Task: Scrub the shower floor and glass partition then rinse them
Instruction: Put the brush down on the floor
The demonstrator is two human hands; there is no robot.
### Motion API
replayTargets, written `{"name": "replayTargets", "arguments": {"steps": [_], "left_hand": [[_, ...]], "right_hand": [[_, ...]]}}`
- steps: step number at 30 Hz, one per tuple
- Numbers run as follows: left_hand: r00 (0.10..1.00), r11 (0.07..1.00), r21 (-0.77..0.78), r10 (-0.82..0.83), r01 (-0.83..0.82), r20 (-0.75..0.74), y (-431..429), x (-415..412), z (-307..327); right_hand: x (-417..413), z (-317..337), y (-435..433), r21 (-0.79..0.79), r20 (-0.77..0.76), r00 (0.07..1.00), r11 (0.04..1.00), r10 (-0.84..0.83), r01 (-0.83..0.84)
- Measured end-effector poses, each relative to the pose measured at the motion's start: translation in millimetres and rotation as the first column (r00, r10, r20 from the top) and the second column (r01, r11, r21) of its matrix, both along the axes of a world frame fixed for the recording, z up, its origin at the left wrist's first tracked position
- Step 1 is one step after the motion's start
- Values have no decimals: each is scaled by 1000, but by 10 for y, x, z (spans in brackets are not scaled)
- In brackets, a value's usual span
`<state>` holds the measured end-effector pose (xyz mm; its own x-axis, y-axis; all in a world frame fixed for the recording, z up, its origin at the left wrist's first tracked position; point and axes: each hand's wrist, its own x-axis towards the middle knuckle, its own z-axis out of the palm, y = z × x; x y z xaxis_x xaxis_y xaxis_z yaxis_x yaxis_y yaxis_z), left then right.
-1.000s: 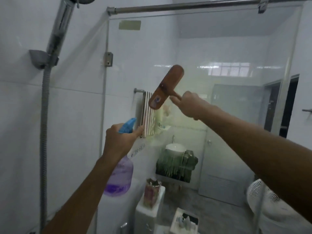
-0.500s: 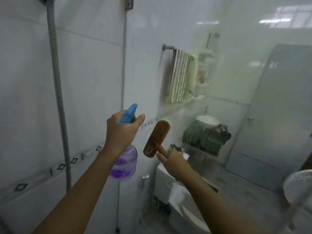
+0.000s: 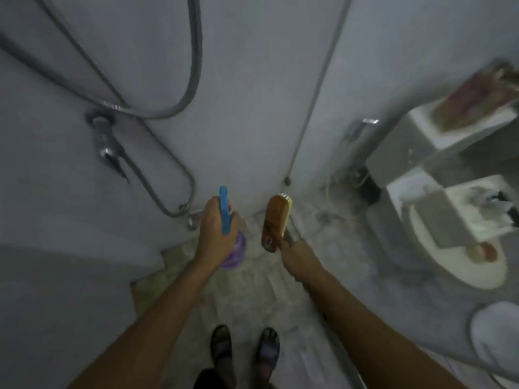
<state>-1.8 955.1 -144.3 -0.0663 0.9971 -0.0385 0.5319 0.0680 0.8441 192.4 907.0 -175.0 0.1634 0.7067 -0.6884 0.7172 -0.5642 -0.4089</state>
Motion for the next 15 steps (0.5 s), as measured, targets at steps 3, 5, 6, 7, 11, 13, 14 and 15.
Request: {"name": "replayTargets", "arguments": {"steps": [3,5,6,7,11,13,14,15], "left_hand": [[995,985,-140,93,-98,-42,-423,-359,-1164],[989,973,-187,121,-134,-81,-693,-545,-1848],[985,966,-210,130,-151,-112,-842,-667,-2243],[982,956,-242,140,-168,-131,-945,-758,-2558],[970,915,-328,195,-234,-148,-1295,-1116,-3875],[967,907,-340,209,-247,-144,-1393,-1250,-4443],[966,907,-336,222,-254,-132,-1394,-1303,-4681],[964,900,-348,233,-263,-126,-1430,-1366,-4959]], "right_hand": [[-334,-1037,-367,-134,23,995,986,102,-98],[-463,-1621,-575,-193,43,998,980,51,-42],[-566,-1995,-680,-210,42,998,977,40,-30],[-650,-2319,-754,-226,45,998,974,32,-21],[-1044,-3698,-964,-289,27,995,954,95,-83],[-1225,-4327,-1014,-295,27,987,945,157,-142],[-1292,-4570,-975,-286,43,982,944,186,-166],[-1375,-4851,-965,-280,52,979,944,195,-173]]}}
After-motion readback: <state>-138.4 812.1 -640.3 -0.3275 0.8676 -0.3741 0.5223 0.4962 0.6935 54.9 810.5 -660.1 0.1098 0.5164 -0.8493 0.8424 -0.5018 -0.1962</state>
